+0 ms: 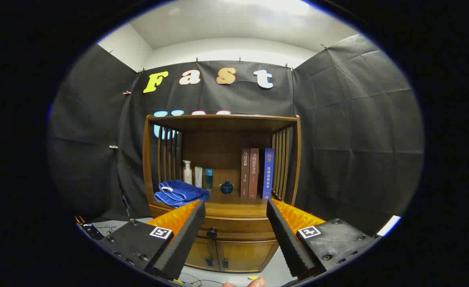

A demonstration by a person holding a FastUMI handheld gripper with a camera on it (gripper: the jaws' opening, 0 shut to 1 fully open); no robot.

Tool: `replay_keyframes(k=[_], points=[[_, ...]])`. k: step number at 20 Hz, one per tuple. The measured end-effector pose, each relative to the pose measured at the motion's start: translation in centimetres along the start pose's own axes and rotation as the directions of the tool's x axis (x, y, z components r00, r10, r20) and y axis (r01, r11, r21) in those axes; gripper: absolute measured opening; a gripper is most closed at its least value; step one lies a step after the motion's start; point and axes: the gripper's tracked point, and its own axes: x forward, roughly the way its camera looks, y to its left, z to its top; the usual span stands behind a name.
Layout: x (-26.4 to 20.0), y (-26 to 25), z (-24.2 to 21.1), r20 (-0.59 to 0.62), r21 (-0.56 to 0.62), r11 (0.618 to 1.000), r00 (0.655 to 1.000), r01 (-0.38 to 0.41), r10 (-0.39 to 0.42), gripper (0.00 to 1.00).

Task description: Pull open the drawer, take out the items inside it, and place them on the countertop above the cabinet.

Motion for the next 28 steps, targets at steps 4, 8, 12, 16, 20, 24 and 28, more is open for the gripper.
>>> replay_keyframes(k=[4, 8, 12, 16, 20, 24, 28], points=[[0.0, -0.2, -0.3, -0.008, 0.017, 1.000, 1.000, 0.001, -0.001, 0.99], [0.1, -0.2, -0.4, -0.009, 0.020, 1.000, 1.000, 0.002, -0.001, 0.99], [0.0, 0.2, -0.1, -0.001, 0.019, 1.000, 1.000, -0.006, 0.006, 0.99], [-0.1, 0.1, 0.5, 0.011, 0.000, 1.000, 1.000, -0.012, 0.012, 0.99], [-0.4, 0.1, 1.3, 0.034, -0.002, 1.000, 0.999, -0.015, 0.015, 0.99], [-0.3, 0.9, 1.9, 0.056, 0.016, 0.999, 0.998, -0.027, 0.026, 0.99], [1.3, 2.7, 1.6, 0.077, 0.020, 0.999, 0.996, -0.039, 0.037, 0.99]])
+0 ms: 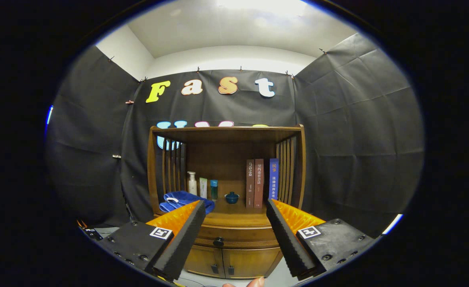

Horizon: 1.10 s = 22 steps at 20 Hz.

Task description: Pull open the drawer, take out the items inside it, and place them on the countertop above the cabinet.

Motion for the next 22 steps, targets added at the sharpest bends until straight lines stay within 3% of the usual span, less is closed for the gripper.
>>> replay_keyframes(k=[5, 13, 19, 22], points=[[4.1, 3.0, -4.3, -0.015, 0.012, 0.999, 0.999, -0.035, 0.035, 0.99], [10.2, 5.2, -18.5, -0.130, -0.036, 0.998, 0.991, -0.043, 0.038, 0.99], [13.6, 5.8, -27.2, -0.209, -0.001, 1.000, 0.978, -0.019, 0.018, 0.99], [15.5, 5.6, -30.4, -0.246, 0.022, 1.000, 0.969, 0.017, -0.011, 0.80]])
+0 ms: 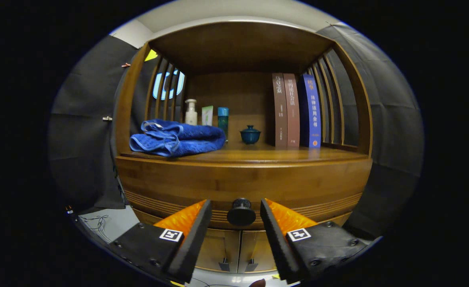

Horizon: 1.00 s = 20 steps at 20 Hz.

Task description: Pull open the drawer, take out the items inside it, and place them on the countertop above the cabinet.

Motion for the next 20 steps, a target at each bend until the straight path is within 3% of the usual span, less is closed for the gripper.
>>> replay_keyframes(k=[3, 5, 7, 10, 11, 12, 13, 20], points=[[1.3, -0.8, -1.8, -0.021, -0.002, 0.999, 0.999, 0.039, -0.039, 0.59], [1.3, -0.7, -1.2, -0.004, -0.007, 0.999, 0.999, 0.035, -0.035, 0.59], [1.4, -1.1, -1.5, 0.002, -0.019, 0.999, 0.999, 0.039, -0.039, 0.49], [0.9, -1.1, -1.6, 0.009, -0.055, 0.998, 0.999, 0.041, -0.040, 0.44], [1.0, -1.2, -1.7, 0.011, -0.069, 0.997, 0.999, 0.036, -0.035, 0.38], [0.9, -1.2, -1.6, 0.000, -0.068, 0.997, 0.999, 0.032, -0.032, 0.38], [1.0, -1.2, -1.7, -0.007, -0.062, 0.998, 1.000, 0.025, -0.026, 0.29], [-4.0, -1.1, -2.0, -0.021, -0.073, 0.997, 0.999, 0.029, -0.031, 0.29]])
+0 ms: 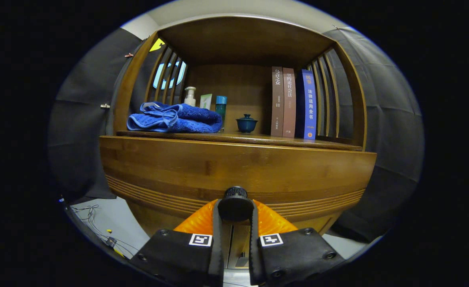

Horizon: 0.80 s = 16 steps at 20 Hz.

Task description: Pull open the drawer, take out the items inside it, and place them on the countertop above the cabinet.

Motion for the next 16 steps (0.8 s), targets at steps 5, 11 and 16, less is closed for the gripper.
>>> replay_keyframes(k=[5, 11, 16], points=[[-4.3, -0.2, -0.4, -0.024, 0.024, 1.000, 1.000, -0.009, 0.010, 0.29], [-8.9, -0.1, -1.0, -0.052, 0.040, 0.999, 0.998, -0.019, 0.021, 0.29], [-9.2, 0.1, -1.8, -0.076, 0.034, 0.999, 0.997, -0.017, 0.019, 0.30]])
